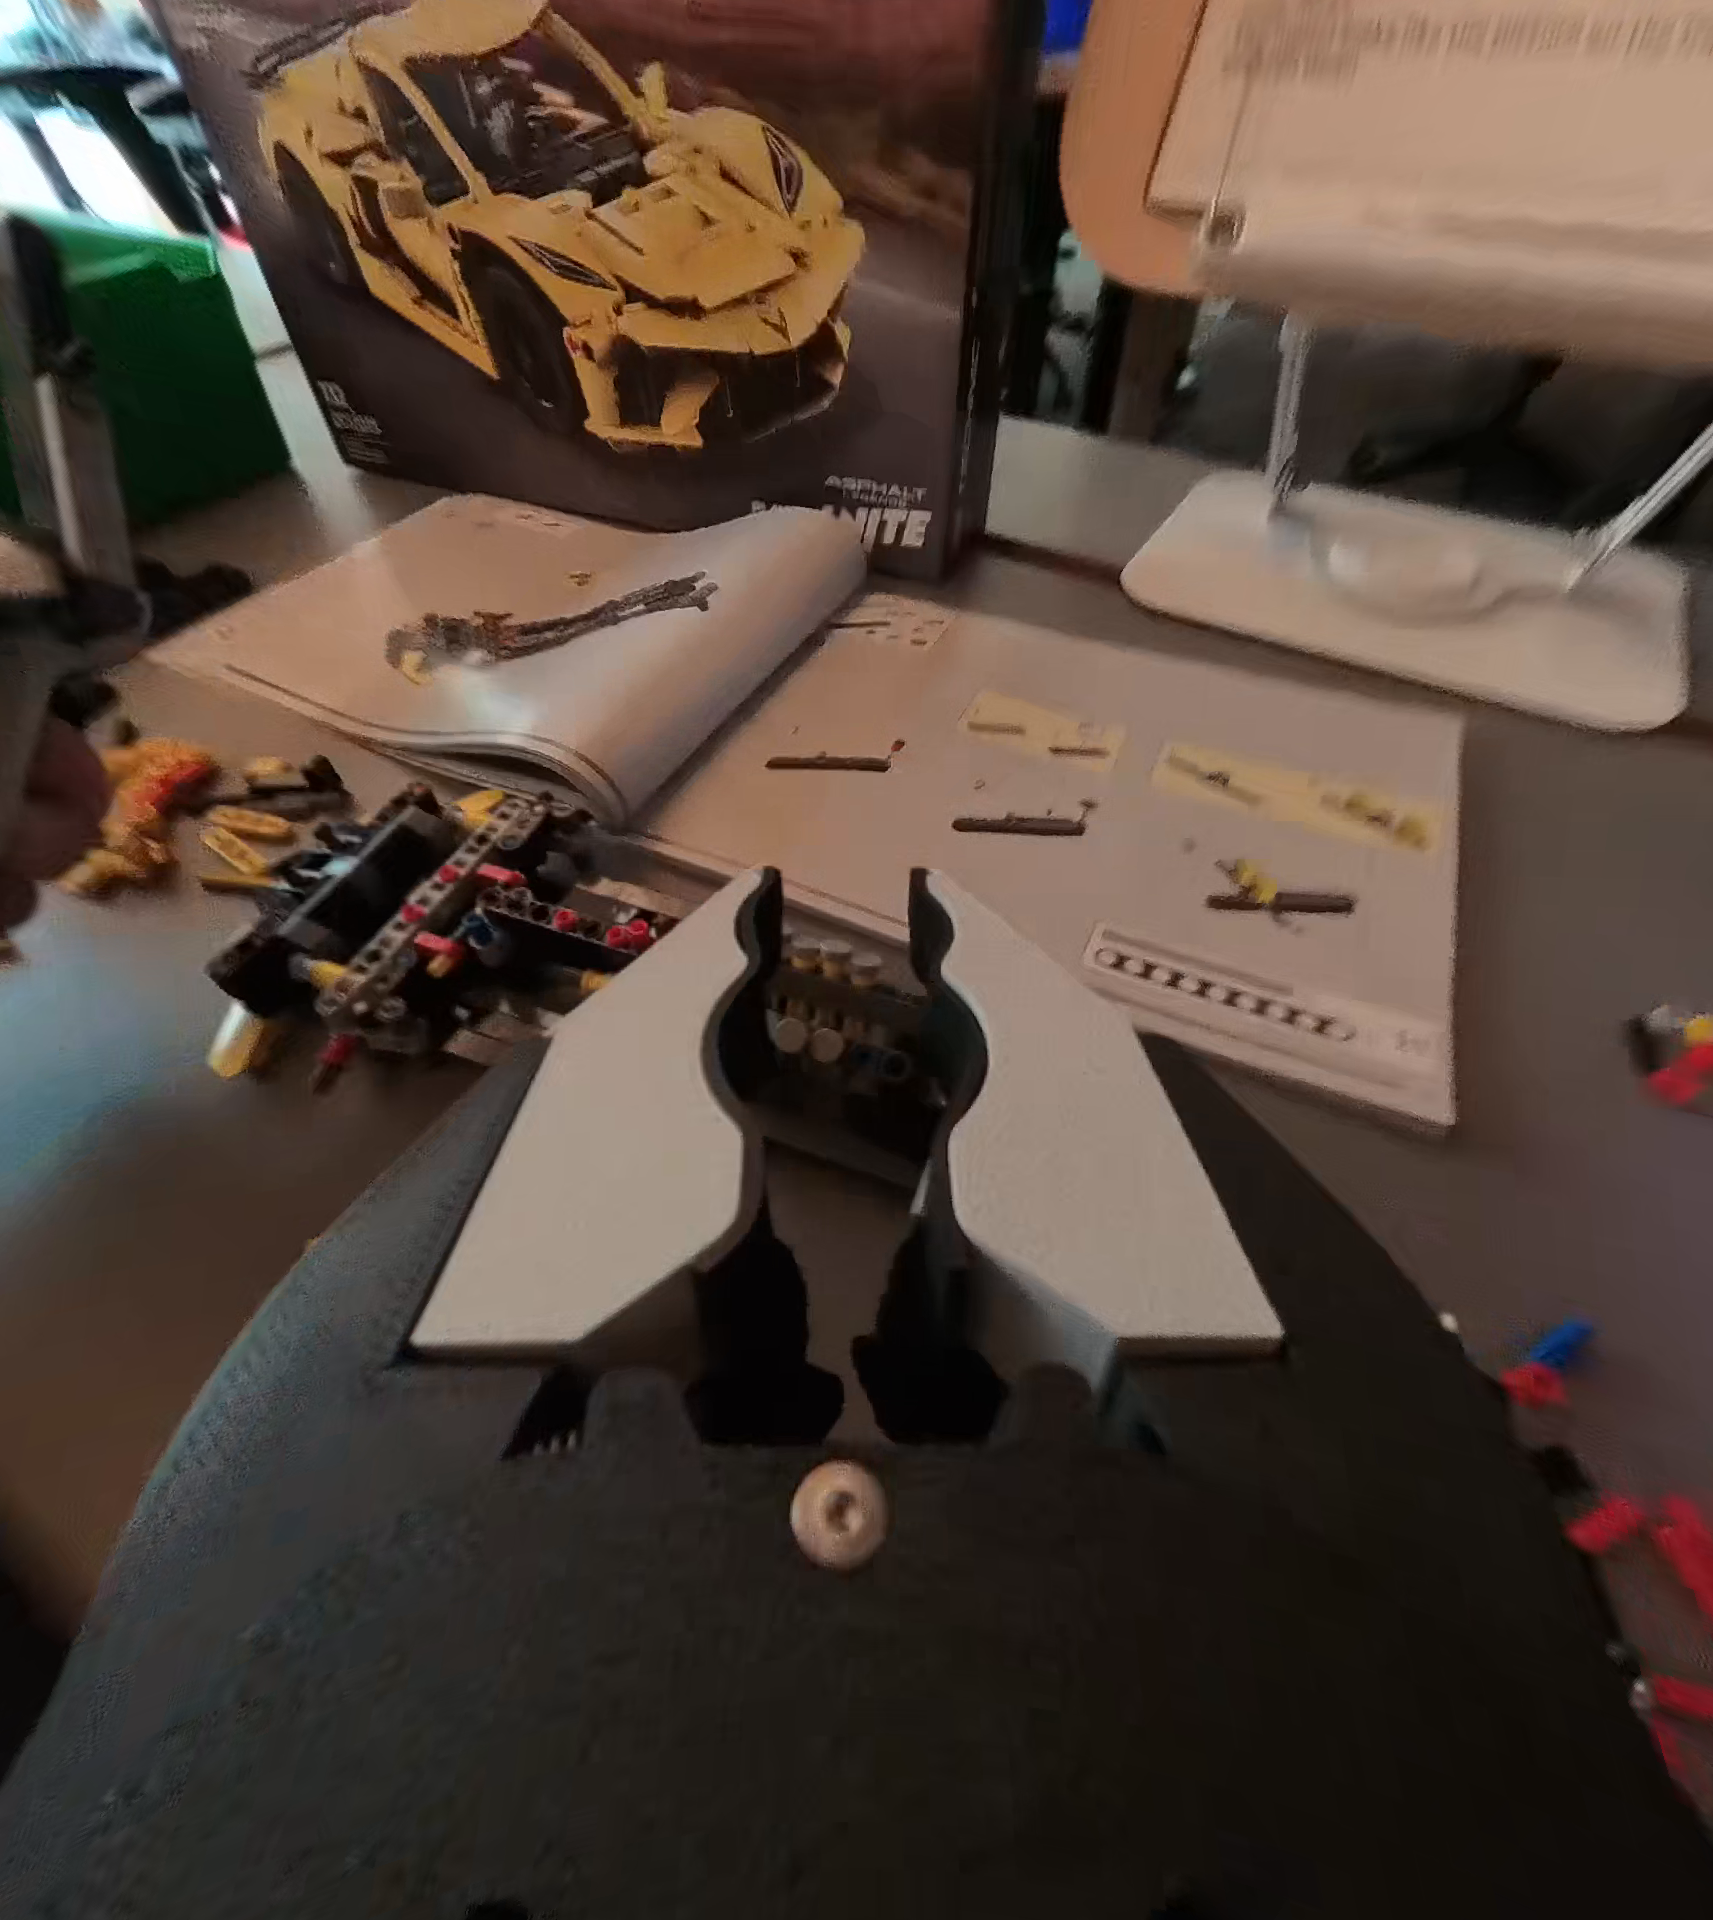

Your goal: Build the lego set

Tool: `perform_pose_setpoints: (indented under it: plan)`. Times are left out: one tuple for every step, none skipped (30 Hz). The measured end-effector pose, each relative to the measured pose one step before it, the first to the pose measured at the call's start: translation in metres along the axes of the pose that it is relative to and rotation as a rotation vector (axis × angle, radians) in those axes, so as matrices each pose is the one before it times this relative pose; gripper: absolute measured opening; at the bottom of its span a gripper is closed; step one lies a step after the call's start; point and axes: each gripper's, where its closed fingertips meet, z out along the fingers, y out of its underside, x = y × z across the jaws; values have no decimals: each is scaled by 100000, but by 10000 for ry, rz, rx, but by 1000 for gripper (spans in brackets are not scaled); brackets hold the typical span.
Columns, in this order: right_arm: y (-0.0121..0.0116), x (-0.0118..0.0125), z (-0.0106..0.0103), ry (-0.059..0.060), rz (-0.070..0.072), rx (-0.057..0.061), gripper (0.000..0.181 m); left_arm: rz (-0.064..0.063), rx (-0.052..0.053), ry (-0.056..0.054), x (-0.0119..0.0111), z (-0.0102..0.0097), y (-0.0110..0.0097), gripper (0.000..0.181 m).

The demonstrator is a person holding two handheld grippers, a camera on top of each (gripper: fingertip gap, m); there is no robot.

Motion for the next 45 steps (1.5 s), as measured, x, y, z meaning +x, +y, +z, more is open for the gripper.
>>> perform_pose_setpoints:
  plan:
    - [80, 158, 230, -216, 539, -42, 25, 124, -76, -82, -125, 25, 39, 6]
    - [-38, 222, 115, -78, 376, 32, 25, 112, -86, -90, -155, 43, 86, 6]
    - [-58, 138, 38, -77, 254, 35, 25, 55, -96, -18, -77, 63, 129, 6]
    - [-45, 61, -15, -69, 165, 41, 25, -2, -77, 25, -17, 67, 119, 6]
    - [39, 190, -24, 59, 89, 12, 24, -16, -36, 23, -20, 53, 73, 6]
    - [126, 345, -14, 179, 11, -47, 24, -24, -55, 33, 2, 60, 89, 6]
    - [171, 525, 0, 288, -27, -74, 23, -31, -71, 52, 36, 61, 116, 6]
    - [194, 571, 13, 303, -9, -92, 23, -39, -47, 39, 22, 56, 77, 6]
    - [195, 473, 50, 239, 11, -95, 23, -14, 0, 22, 3, 32, 12, 6]
    - [169, 306, 62, 142, 35, -82, 23, -18, -15, 28, 30, 14, 18, 6]
    - [147, 133, 75, 57, 51, -72, 22, -37, -22, 39, 28, 11, 28, 6]
    - [99, -4, 75, -8, 27, -51, 22, -47, -16, 41, 28, 4, 36, 6]
    - [-9, -95, 20, -50, 4, 4, 21, -38, -25, 17, -6, -2, 41, 6]
    - [-78, -87, 0, -32, -43, 41, 21, -10, -17, -16, -53, -11, 32, 6]
    - [-82, -163, 2, -67, -75, 50, 22, 24, -18, -18, -40, -24, 12, 6]
    - [-164, -420, -14, -215, -63, 94, 23, 35, -20, -17, -26, -21, 7, 6]
    - [-285, -928, -8, -493, -73, 172, 24, 43, -12, -26, -37, -15, -12, 6]
    - [-406, -1686, -14, -922, -62, 249, 24, 33, -39, 19, 32, 20, 32, 6]
    - [-495, -2287, 30, -1283, 82, 309, 24, 20, -105, 74, 137, 67, 151, 6]
    - [-530, -2456, 68, -1425, 246, 304, 25, 74, -177, 43, 128, 124, 256, 6]
    - [-593, -2281, 61, -1378, 345, 297, 26, 180, -228, -37, 87, 147, 345, 6]
    - [-855, -1663, -50, -1062, 365, 434, 27, 271, -259, -89, 73, 165, 384, 6]
    - [-778, -1045, -129, -732, 235, 426, 27, 304, -273, -56, 156, 176, 417, 6]
    - [-441, -621, -110, -495, 167, 231, 26, 291, -276, 30, 302, 194, 421, 6]
    - [3, -260, 9, -273, 172, 15, 27, 242, -260, 105, 419, 209, 409, 6]
    - [380, -116, 137, -158, 147, -180, 29, 205, -207, 135, 444, 202, 340, 6]
    - [576, -317, 219, -211, 52, -311, 33, 162, -155, 185, 494, 171, 251, 6]
    - [416, -751, 248, -426, 47, -222, 33, 117, -146, 217, 514, 154, 235, 6]
    - [383, -650, 261, -385, 109, -183, 32, 112, -60, 166, 432, 110, 86, 7]
    - [378, -193, 211, -132, 117, -217, 32, 149, 8, 132, 393, 74, -23, 6]
    - [290, -140, 109, -96, 57, -180, 30, 150, -25, 173, 446, 76, 18, 6]
    - [186, -417, 72, -255, 36, -125, 25, 115, -62, 144, 376, 104, 79, 6]
    - [93, -486, 89, -289, 89, -49, 23, 107, -106, 64, 222, 130, 156, 6]
    - [84, -247, 90, -133, 70, -44, 21, 134, -164, -1, 123, 143, 268, 6]
    - [259, -62, 27, -5, -68, -175, 8, 147, -203, -2, 130, 154, 332, 6]
    - [292, 9, -2, 60, -156, -229, 8, 135, -174, -31, 97, 132, 297, 6]
    - [65, 54, -105, 100, -137, -96, 7, 148, -101, -140, -110, 20, 138, 6]
    - [-183, 168, -204, 165, -73, 67, 8, 179, -28, -206, -246, -147, -31, 7]
    - [-319, 164, -381, 144, -92, 35, 7, 193, -62, -200, -315, -260, -1, 8]
    - [-200, 237, -613, 185, -275, -189, 7, 111, -66, -317, -571, -374, 18, 17]
    - [234, 556, -793, 393, -402, -607, 7, 36, 13, -413, -775, -462, -40, 23]
    - [915, 705, -929, 494, -512, -1116, 7, -3, 65, -370, -721, -522, -76, 26]
    - [1636, 675, -931, 490, -649, -1513, 7, -12, 106, -284, -535, -491, -119, 26]
    - [1999, 403, -610, 362, -706, -1596, 7, -7, 147, -199, -354, -383, -146, 26]
    - [2052, -279, -130, -7, -559, -1535, 8, 5, 132, -155, -249, -225, -150, 25]
